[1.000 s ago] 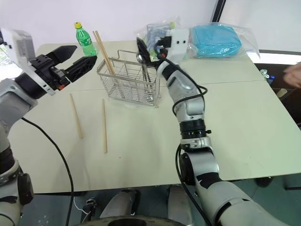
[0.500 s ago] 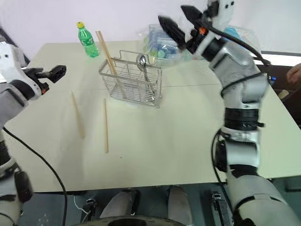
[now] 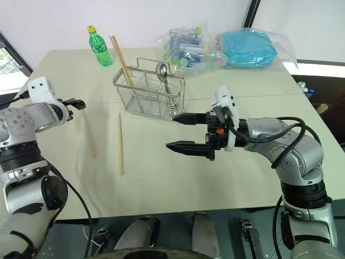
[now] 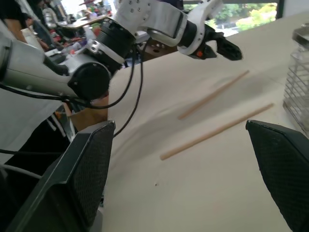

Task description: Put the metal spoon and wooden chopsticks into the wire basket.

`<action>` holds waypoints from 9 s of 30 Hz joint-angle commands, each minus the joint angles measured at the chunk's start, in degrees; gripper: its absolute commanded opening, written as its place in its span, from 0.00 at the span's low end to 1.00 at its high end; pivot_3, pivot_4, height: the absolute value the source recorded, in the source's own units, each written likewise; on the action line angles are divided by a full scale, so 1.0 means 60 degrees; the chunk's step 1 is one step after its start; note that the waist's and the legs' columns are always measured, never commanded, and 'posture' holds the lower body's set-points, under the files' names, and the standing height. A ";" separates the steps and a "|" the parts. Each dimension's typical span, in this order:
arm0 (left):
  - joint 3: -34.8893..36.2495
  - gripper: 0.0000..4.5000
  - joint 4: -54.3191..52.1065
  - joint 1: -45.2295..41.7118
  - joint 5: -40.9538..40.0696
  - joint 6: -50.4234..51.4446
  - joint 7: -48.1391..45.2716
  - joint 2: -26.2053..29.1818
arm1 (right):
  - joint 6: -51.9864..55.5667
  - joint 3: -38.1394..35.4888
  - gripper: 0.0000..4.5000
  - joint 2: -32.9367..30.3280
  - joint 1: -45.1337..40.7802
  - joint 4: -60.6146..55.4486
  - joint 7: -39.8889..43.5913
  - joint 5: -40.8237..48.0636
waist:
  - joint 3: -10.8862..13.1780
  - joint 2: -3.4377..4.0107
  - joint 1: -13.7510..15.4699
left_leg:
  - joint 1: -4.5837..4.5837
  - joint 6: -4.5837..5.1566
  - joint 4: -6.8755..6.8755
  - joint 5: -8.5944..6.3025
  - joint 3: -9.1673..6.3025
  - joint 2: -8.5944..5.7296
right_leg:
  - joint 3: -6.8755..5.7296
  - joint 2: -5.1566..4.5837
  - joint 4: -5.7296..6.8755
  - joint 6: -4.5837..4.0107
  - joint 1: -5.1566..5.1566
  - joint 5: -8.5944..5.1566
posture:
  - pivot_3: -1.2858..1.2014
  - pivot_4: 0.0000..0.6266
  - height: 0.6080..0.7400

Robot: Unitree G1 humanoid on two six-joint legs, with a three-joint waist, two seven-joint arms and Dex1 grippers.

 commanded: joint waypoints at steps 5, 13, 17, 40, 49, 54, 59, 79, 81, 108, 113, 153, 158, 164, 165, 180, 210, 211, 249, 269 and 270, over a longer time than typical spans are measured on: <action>-0.0469 1.00 0.3411 -0.1382 0.1133 -0.2046 -0.1066 0.0308 | -0.0057 -0.0645 0.99 0.0059 0.0147 -0.0623 -0.0901 0.0639 | 0.0001 -0.0010 0.0172 | -0.0007 0.0002 0.0009 -0.0001 0.0003 -0.0006 | -0.0002 -0.0007 -0.0003 0.0001 0.0000 0.0001 | 0.52 0.24 0.86; -0.1212 1.00 0.7077 -0.2820 0.2164 -0.4109 -0.2346 0.0424 | -0.0160 -0.0871 0.99 0.0237 0.0260 -0.0780 -0.1824 0.1017 | 0.0004 -0.0033 0.0171 | -0.0011 0.0009 0.0016 -0.0005 0.0002 -0.0013 | -0.0008 -0.0018 -0.0001 0.0006 0.0002 0.0000 | 0.52 0.24 0.86; -0.1378 1.00 0.8049 -0.3109 0.2449 -0.4419 -0.2781 0.0395 | -0.0203 -0.0965 0.99 0.0339 0.0300 -0.0784 -0.2227 0.1178 | 0.0004 -0.0033 0.0148 | -0.0009 0.0011 0.0014 -0.0005 0.0005 -0.0012 | -0.0008 -0.0017 0.0003 0.0008 -0.0002 0.0000 | 0.52 0.24 0.86; -0.0105 0.01 0.5980 -0.3469 0.1845 -0.8611 -0.2477 0.0421 | -0.0098 -0.1037 1.00 0.0102 -0.0037 -0.0254 -0.2683 0.1580 | 0.0012 -0.0048 0.0164 | -0.0020 0.0019 0.0040 -0.0010 0.0001 -0.0011 | -0.0007 -0.0024 0.0013 0.0018 -0.0001 0.0003 | 0.52 0.24 0.86; 0.0688 0.01 0.1281 -0.4193 -0.1217 -0.7844 -0.3782 -0.0873 | 0.0106 -0.1072 1.00 -0.0083 -0.0293 -0.0042 -0.2707 0.1700 | 0.0012 -0.0050 0.0172 | -0.0050 0.0034 0.0075 -0.0019 -0.0002 -0.0019 | -0.0009 -0.0030 0.0007 0.0042 0.0011 0.0018 | 0.52 0.24 0.86; -0.0221 0.01 0.1283 -0.4133 -0.0884 -0.7978 -0.4457 -0.1320 | 0.0122 -0.1101 1.00 -0.0003 -0.0171 -0.0258 -0.2911 0.1751 | 0.0012 -0.0047 0.0146 | -0.0016 0.0038 0.0072 -0.0020 0.0006 -0.0017 | -0.0009 -0.0020 -0.0003 0.0044 0.0029 0.0017 | 0.52 0.24 0.86; -0.1298 0.01 0.2396 -0.3829 0.0379 -0.9324 -0.5292 -0.1507 | 0.0078 -0.1305 1.00 0.0101 0.0134 -0.0566 -0.3391 0.1969 | 0.0012 -0.0047 0.0164 | -0.0018 0.0036 0.0072 -0.0018 0.0009 -0.0018 | -0.0007 -0.0018 -0.0001 0.0043 0.0029 0.0018 | 0.52 0.24 0.86; -0.1127 0.01 0.6390 -0.5590 0.0987 -1.1452 -0.6455 -0.1645 | -0.0170 -0.1831 1.00 0.0071 0.0769 -0.1049 -0.4621 0.2528 | 0.0014 -0.0051 0.0159 | -0.0028 0.0049 0.0071 -0.0024 0.0007 -0.0018 | -0.0009 -0.0017 0.0000 0.0044 0.0026 0.0018 | 0.52 0.24 0.86; -0.1143 0.01 0.6469 -0.5745 0.1094 -1.1590 -0.6487 -0.1545 | -0.0195 -0.1817 1.00 0.0084 0.0764 -0.1055 -0.4683 0.2582 | 0.0014 -0.0050 0.0147 | -0.0029 0.0049 0.0070 -0.0024 0.0007 -0.0017 | -0.0010 -0.0016 0.0002 0.0044 0.0024 0.0018 | 0.52 0.24 0.86; -0.1707 0.25 0.7290 -0.4669 0.2351 -1.4010 -0.6313 -0.2467 | -0.0231 -0.1930 1.00 -0.0250 0.0781 -0.1027 -0.5573 0.3596 | 0.0014 -0.0050 0.0168 | -0.0025 0.0104 0.0080 -0.0055 0.0008 -0.0019 | -0.0009 -0.0017 0.0004 0.0048 0.0034 0.0019 | 0.52 0.24 0.86; -0.1766 0.82 0.6018 -0.4223 0.2048 -1.3134 -0.6576 -0.2476 | -0.0328 -0.1761 1.00 -0.0171 0.0717 -0.0887 -0.5427 0.3353 | 0.0014 -0.0050 0.0157 | -0.0023 0.0104 0.0079 -0.0055 0.0007 -0.0018 | -0.0009 -0.0017 0.0009 0.0048 0.0034 0.0020 | 0.52 0.24 0.86; -0.1920 0.99 -0.0797 -0.0805 -0.2973 0.3727 0.0781 -0.0906 | -0.0781 -0.0581 1.00 -0.0639 0.0665 -0.0085 -0.1691 0.0583 | 0.0011 -0.0041 0.0169 | -0.0012 0.0040 0.0081 -0.0024 0.0005 -0.0017 | 0.0003 -0.0017 0.0015 0.0048 0.0028 0.0018 | 0.52 0.24 0.86; -0.2036 0.99 0.0136 -0.1201 -0.2707 0.3727 0.1108 -0.1163 | -0.0706 -0.0680 1.00 -0.0609 0.0924 -0.0365 -0.1845 0.0747 | 0.0011 -0.0042 0.0179 | -0.0012 0.0040 0.0082 -0.0024 0.0008 -0.0020 | 0.0004 -0.0019 0.0014 0.0048 0.0029 0.0018 | 0.52 0.24 0.86; -0.1729 0.99 0.1562 -0.1844 -0.1198 0.3482 0.0642 -0.1720 | -0.0617 -0.0811 1.00 -0.0462 0.1008 -0.0586 -0.2240 0.0919 | 0.0010 -0.0041 0.0175 | -0.0010 0.0040 0.0080 -0.0024 0.0011 -0.0025 | 0.0003 -0.0022 0.0010 0.0048 0.0032 0.0018 | 0.52 0.24 0.86; -0.1692 0.99 0.1772 -0.1896 -0.0979 0.3367 0.0548 -0.1781 | -0.0606 -0.0852 1.00 -0.0430 0.1056 -0.0630 -0.2308 0.0986 | 0.0008 -0.0038 0.0173 | -0.0006 0.0039 0.0077 -0.0024 0.0011 -0.0024 | 0.0003 -0.0021 0.0010 0.0048 0.0031 0.0017 | 0.52 0.24 0.86; -0.0515 0.02 0.2834 -0.2603 0.0997 0.2747 -0.0096 -0.2156 | -0.0606 -0.0789 1.00 -0.0490 0.1105 -0.0601 -0.2377 0.1052 | -0.0008 -0.0015 0.0193 | -0.0003 0.0038 0.0087 -0.0022 0.0010 -0.0028 | 0.0002 -0.0026 0.0012 0.0050 0.0043 0.0017 | 0.52 0.24 0.86; 0.1172 0.02 -0.2221 -0.0119 0.2296 -0.1407 -0.1195 -0.0524 | -0.1064 -0.0757 1.00 -0.0568 -0.0581 0.0843 -0.1751 0.0130 | -0.0005 -0.0018 0.0173 | -0.0012 0.0032 0.0078 -0.0021 0.0017 -0.0019 | 0.0002 -0.0026 0.0007 0.0048 0.0022 0.0018 | 0.52 0.24 0.86; 0.1280 0.02 -0.2299 -0.0154 0.2206 -0.1667 -0.1242 -0.0590 | -0.1094 -0.0783 1.00 -0.0557 -0.0652 0.0947 -0.1748 0.0072 | -0.0005 -0.0018 0.0175 | -0.0012 0.0032 0.0078 -0.0021 0.0016 -0.0018 | 0.0002 -0.0026 0.0008 0.0048 0.0022 0.0018 | 0.52 0.24 0.86; -0.2620 0.78 0.2099 -0.3190 0.1432 -0.9217 -0.7687 -0.2283 | -0.0755 -0.1616 1.00 -0.0018 -0.0472 0.0363 -0.3647 0.0075 | 0.0005 -0.0028 0.0138 | -0.0020 0.0046 0.0077 -0.0024 0.0018 -0.0018 | -0.0006 -0.0024 0.0002 0.0049 0.0029 0.0019 | 0.52 0.24 0.86; -0.1988 0.98 -0.2541 0.1196 0.0506 -0.5876 -1.3441 0.5892 | -0.1554 -0.0560 1.00 -0.1316 -0.0857 0.2374 -0.1008 -0.1667 | 0.0023 0.0044 -0.0056 | -0.0004 0.0110 0.0055 -0.0061 0.0033 -0.0001 | 0.0007 -0.0002 0.0003 0.0043 0.0017 0.0015 | 0.52 0.24 0.86; -0.1778 0.98 -0.2597 0.1563 0.0506 -0.5945 -1.3451 0.6042 | -0.1628 -0.0492 1.00 -0.1346 -0.0901 0.2489 -0.0825 -0.1760 | 0.0024 0.0038 -0.0024 | -0.0005 0.0116 0.0059 -0.0065 0.0031 -0.0001 | 0.0007 -0.0004 -0.0007 0.0043 0.0020 0.0015 | 0.52 0.24 0.86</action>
